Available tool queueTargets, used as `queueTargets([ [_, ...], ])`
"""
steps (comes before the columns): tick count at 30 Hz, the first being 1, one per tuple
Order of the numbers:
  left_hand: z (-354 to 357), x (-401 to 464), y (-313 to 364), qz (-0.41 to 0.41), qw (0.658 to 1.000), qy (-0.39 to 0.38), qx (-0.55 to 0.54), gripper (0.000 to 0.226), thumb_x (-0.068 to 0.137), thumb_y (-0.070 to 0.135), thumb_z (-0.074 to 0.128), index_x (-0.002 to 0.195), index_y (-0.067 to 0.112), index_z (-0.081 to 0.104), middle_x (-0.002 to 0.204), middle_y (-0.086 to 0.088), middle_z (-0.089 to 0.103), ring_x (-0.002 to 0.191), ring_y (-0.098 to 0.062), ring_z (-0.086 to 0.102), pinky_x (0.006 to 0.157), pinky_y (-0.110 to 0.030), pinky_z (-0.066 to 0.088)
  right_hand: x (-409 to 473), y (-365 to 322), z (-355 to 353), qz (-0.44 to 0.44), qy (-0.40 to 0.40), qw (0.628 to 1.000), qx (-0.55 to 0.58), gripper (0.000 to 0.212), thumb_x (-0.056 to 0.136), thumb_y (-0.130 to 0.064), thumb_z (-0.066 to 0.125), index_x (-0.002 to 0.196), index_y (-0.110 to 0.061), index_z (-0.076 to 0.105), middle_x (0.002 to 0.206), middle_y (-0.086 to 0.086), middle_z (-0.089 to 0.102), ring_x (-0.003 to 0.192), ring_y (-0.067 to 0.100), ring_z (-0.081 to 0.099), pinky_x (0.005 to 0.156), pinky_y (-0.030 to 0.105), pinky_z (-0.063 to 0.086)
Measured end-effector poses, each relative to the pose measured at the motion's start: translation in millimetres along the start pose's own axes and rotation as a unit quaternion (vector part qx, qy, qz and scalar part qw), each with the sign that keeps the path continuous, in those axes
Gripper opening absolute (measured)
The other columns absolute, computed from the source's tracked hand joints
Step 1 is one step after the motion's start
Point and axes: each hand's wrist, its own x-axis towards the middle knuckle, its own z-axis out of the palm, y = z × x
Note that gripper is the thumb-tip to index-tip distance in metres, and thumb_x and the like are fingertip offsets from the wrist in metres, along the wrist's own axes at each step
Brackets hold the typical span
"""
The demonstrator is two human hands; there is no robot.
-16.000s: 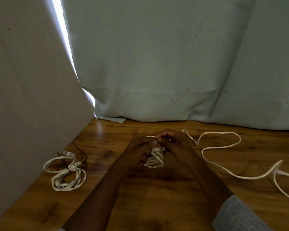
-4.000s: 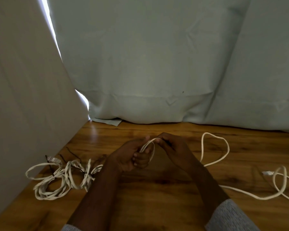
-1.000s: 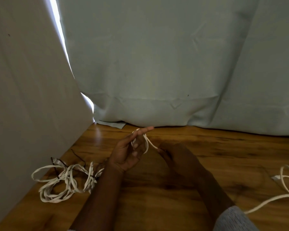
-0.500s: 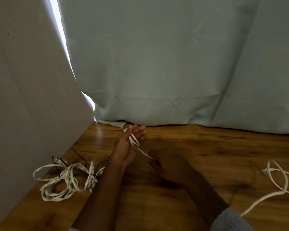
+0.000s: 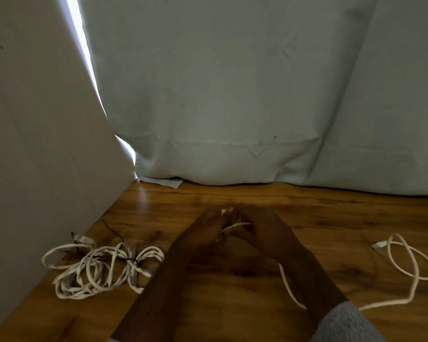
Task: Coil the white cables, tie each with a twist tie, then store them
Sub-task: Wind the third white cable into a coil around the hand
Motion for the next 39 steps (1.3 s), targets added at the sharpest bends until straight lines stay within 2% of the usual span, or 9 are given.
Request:
queueTargets([
  [3,-5.8,-9.5,10.7,-0.064,0.989,-0.095,-0.092,0.069,0.099,0.063,0.027,0.068,0.011,0.061,0.047,-0.001,0.040,0.036,-0.011,0.030,0.042,-0.024,0.023,0.2,-4.1,-1.8,0.018,-0.021,0.999,0.036,0.033,0.086,-0.056,0.068,0.113,-0.042,0.054,0.083,-0.016,0.067,0.074,0.000,0.064,0.064,0.029,0.053],
  [7,-16.5,-13.0,1.8,-0.064,0.964,-0.202,-0.160,0.060,0.090,0.067,0.044,0.066,0.013,0.055,0.045,0.000,0.035,0.031,-0.005,0.020,0.038,-0.019,0.014,-1.2,-10.9,-1.1,0.034,-0.093,0.975,0.199,0.014,0.095,-0.037,0.067,0.108,-0.032,0.068,0.094,-0.010,0.075,0.092,0.006,0.071,0.086,0.038,0.055],
  [10,-20.5,-16.5,-0.3,-0.043,0.966,-0.219,-0.132,0.058,0.090,0.062,0.049,0.066,0.010,0.056,0.042,-0.001,0.030,0.030,-0.008,0.021,0.038,-0.019,0.020,-2.2,-9.9,4.3,0.039,-0.121,0.971,0.203,0.011,0.099,-0.037,0.061,0.102,-0.036,0.072,0.103,-0.013,0.075,0.101,0.007,0.070,0.094,0.043,0.053],
  [16,-8.6,-10.1,2.0,-0.018,0.979,-0.155,-0.130,0.067,0.089,0.067,0.050,0.068,0.004,0.054,0.047,-0.008,0.036,0.028,-0.009,0.025,0.034,-0.018,0.019,0.1,-3.6,6.6,0.041,-0.065,0.982,0.171,0.023,0.097,-0.044,0.060,0.105,-0.029,0.075,0.098,-0.015,0.075,0.093,0.003,0.070,0.085,0.036,0.055],
  [21,-10.7,-4.1,-1.5,-0.039,0.963,-0.124,-0.235,0.054,0.094,0.055,0.052,0.074,0.005,0.054,0.050,-0.002,0.031,0.031,-0.005,0.022,0.042,-0.023,0.007,2.5,-1.3,13.0,0.061,-0.036,0.985,0.156,0.046,0.089,-0.068,0.058,0.091,-0.026,0.077,0.083,-0.008,0.075,0.075,0.009,0.071,0.073,0.046,0.055],
  [29,-22.0,-12.8,-1.3,-0.073,0.933,-0.217,-0.279,0.041,0.098,0.041,0.046,0.073,0.010,0.054,0.044,0.009,0.029,0.035,-0.002,0.021,0.044,-0.023,0.011,3.4,-3.6,12.1,0.037,-0.015,0.980,0.194,0.036,0.091,-0.050,0.065,0.086,-0.017,0.079,0.082,-0.005,0.076,0.074,0.011,0.072,0.070,0.041,0.056],
  [32,-20.8,-13.2,-2.4,-0.066,0.929,-0.217,-0.292,0.038,0.099,0.035,0.045,0.076,0.009,0.061,0.045,0.008,0.030,0.035,-0.002,0.022,0.044,-0.023,0.012,2.2,-3.8,4.7,0.066,-0.028,0.968,0.241,0.020,0.092,-0.030,0.071,0.082,-0.014,0.079,0.072,0.002,0.074,0.051,0.004,0.061,0.051,0.020,0.046],
  [35,-22.4,-12.3,-6.1,-0.052,0.927,-0.220,-0.300,0.037,0.098,0.035,0.047,0.077,0.009,0.063,0.046,0.008,0.030,0.035,-0.003,0.023,0.043,-0.023,0.012,-4.1,-1.8,-8.2,0.146,-0.092,0.934,0.313,0.017,0.097,-0.029,0.064,0.093,-0.020,0.077,0.060,0.010,0.064,0.039,0.013,0.048,0.041,0.025,0.042],
  [39,-22.9,-12.6,-5.2,-0.055,0.926,-0.214,-0.307,0.039,0.098,0.037,0.047,0.079,0.006,0.060,0.048,0.006,0.029,0.037,-0.004,0.023,0.044,-0.025,0.013,-3.2,5.0,-13.4,0.193,-0.040,0.923,0.331,0.019,0.101,-0.023,0.059,0.091,-0.025,0.076,0.059,0.011,0.052,0.038,0.015,0.043,0.039,0.027,0.041],
])
